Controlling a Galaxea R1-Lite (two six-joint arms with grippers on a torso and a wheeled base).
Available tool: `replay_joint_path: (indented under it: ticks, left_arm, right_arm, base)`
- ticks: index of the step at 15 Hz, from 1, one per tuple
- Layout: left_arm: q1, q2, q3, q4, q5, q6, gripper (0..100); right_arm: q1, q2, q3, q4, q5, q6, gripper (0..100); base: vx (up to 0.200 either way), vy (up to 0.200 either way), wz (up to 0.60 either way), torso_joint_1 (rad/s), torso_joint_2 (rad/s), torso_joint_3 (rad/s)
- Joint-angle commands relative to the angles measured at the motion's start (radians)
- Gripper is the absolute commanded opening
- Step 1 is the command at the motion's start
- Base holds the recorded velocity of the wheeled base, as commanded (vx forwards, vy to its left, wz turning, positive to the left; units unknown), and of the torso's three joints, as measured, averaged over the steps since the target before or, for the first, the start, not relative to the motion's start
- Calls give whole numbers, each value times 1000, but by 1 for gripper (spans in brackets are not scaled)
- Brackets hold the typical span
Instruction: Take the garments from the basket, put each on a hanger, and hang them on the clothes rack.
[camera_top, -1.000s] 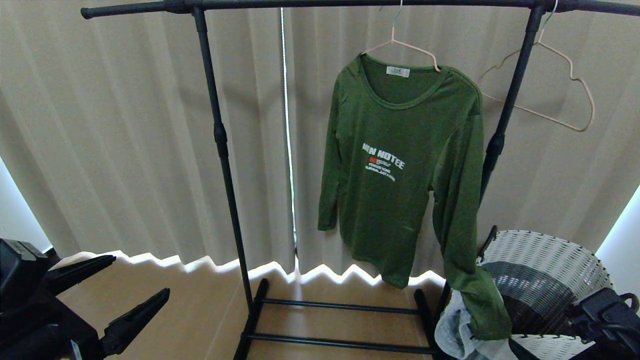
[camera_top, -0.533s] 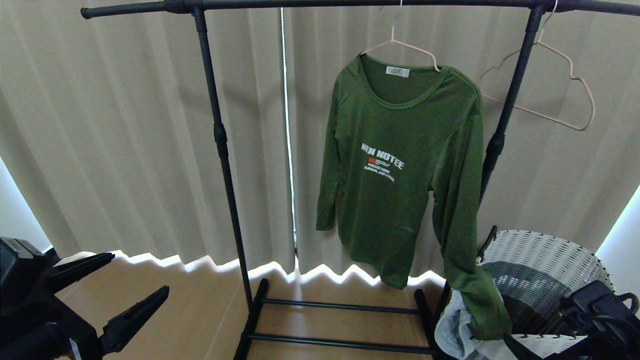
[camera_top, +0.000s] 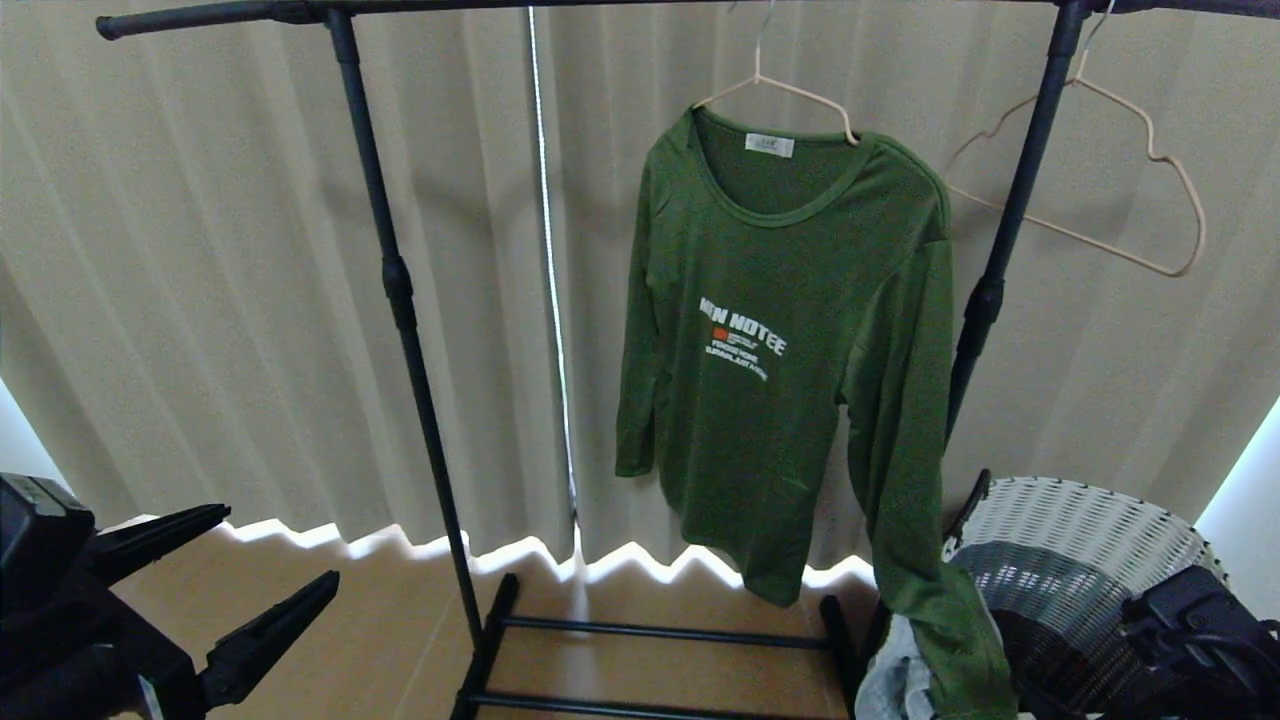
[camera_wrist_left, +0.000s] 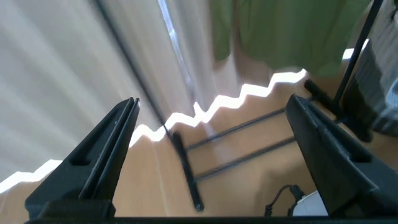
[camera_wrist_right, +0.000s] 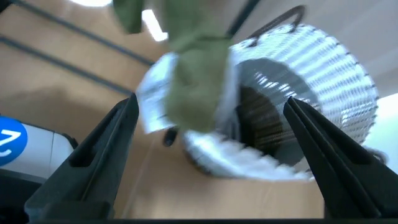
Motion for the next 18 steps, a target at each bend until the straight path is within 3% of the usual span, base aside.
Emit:
replay_joint_path:
  ticks: [1, 12, 18]
  left_arm:
    - [0, -1, 4, 1, 0, 1, 100]
    - [0, -18, 8, 3, 2, 16, 100]
    - [-1, -27, 8, 3, 2, 19, 100]
  right_arm:
    - [1, -1, 0, -1, 0, 0, 100]
    - [1, -9, 9, 3, 0, -8, 100]
    - [1, 31, 8, 3, 6, -103, 100]
  base:
    - [0, 0, 0, 0, 0, 0]
    - [0, 0, 0, 0, 0, 0]
    - [0, 0, 0, 0, 0, 0]
